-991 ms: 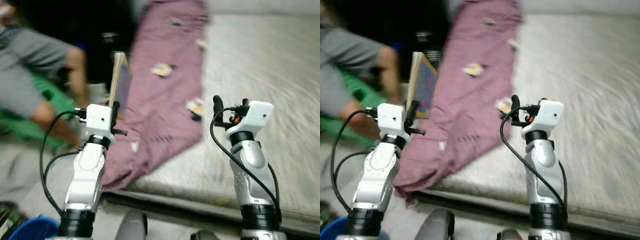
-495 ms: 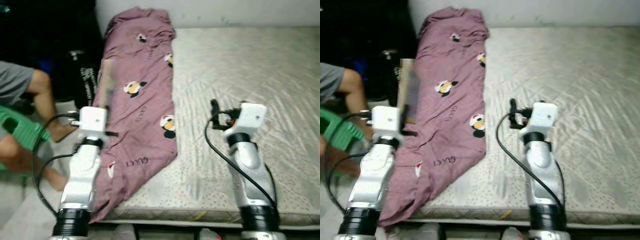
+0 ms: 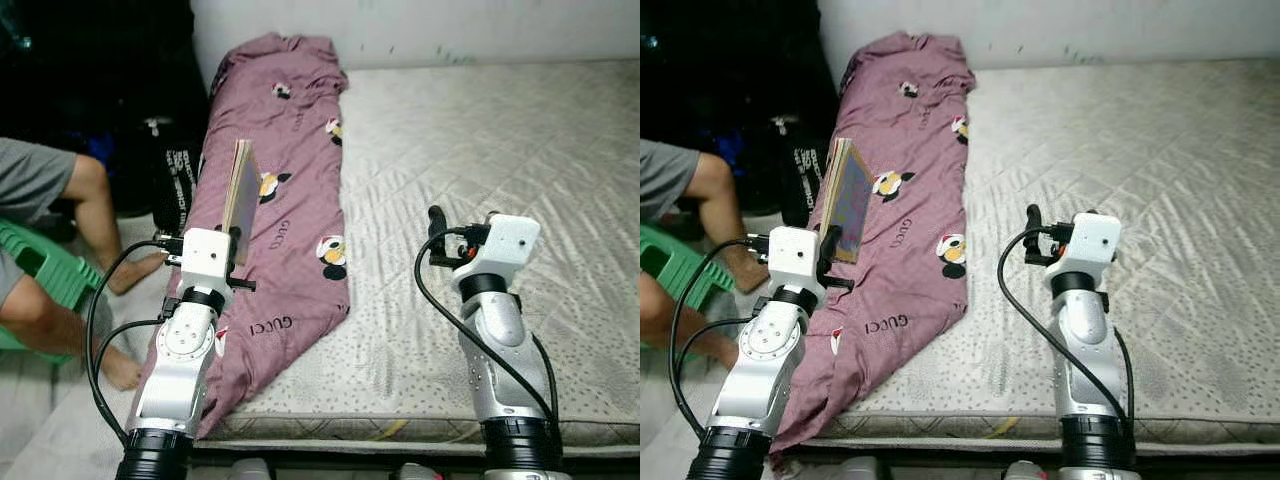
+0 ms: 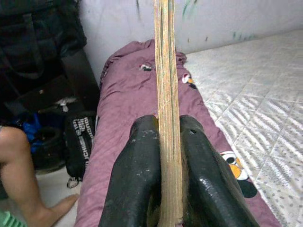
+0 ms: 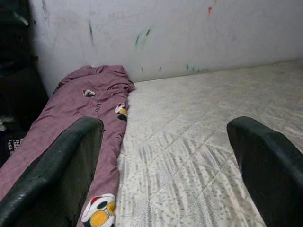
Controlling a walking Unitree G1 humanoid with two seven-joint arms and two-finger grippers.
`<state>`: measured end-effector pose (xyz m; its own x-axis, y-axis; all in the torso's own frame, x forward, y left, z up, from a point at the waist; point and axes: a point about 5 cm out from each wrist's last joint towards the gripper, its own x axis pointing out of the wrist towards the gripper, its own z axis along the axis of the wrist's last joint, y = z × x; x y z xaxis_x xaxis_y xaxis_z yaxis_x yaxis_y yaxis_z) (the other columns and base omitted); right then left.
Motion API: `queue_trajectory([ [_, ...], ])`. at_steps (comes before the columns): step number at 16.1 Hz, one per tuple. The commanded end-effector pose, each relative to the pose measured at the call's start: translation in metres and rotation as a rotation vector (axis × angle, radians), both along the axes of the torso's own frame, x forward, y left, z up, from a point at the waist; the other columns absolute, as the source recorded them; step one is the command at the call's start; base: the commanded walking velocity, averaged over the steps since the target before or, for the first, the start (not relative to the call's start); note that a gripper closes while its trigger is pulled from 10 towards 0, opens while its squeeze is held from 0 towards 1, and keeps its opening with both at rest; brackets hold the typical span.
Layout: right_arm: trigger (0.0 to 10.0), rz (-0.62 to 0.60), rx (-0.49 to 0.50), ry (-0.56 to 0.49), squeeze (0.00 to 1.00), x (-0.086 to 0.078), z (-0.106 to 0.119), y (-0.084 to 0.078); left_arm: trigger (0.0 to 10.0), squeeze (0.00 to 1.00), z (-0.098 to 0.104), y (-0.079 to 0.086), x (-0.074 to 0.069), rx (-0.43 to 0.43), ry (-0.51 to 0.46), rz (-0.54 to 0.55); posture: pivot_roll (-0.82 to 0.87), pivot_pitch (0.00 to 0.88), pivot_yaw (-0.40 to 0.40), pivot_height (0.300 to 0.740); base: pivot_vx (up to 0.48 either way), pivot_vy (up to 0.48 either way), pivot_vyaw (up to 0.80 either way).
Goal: Clean up the room
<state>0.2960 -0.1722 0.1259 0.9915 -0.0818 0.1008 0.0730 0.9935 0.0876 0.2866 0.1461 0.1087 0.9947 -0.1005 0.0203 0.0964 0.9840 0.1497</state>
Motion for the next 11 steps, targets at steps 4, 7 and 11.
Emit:
queue_trajectory([
  [4,10.0,0.000,-0.001,0.013,0.00,-0.001,-0.001,-0.004,10.0,0.00,0.016,0.000,0.002,-0.007,-0.076,-0.016,-0.11,0.000,0.050,0.740,0.000,-0.238,-0.50],
  [7,10.0,0.007,-0.011,0.028,0.00,-0.004,-0.005,-0.003,10.0,0.00,0.013,0.002,-0.004,-0.020,-0.060,-0.008,-0.11,0.000,0.044,0.740,0.000,-0.379,0.00],
  [11,10.0,0.022,0.006,0.045,0.00,-0.006,-0.008,0.002,10.0,0.00,0.004,0.004,-0.010,-0.030,-0.021,-0.002,-0.10,0.000,0.041,0.740,0.000,-0.380,0.00],
])
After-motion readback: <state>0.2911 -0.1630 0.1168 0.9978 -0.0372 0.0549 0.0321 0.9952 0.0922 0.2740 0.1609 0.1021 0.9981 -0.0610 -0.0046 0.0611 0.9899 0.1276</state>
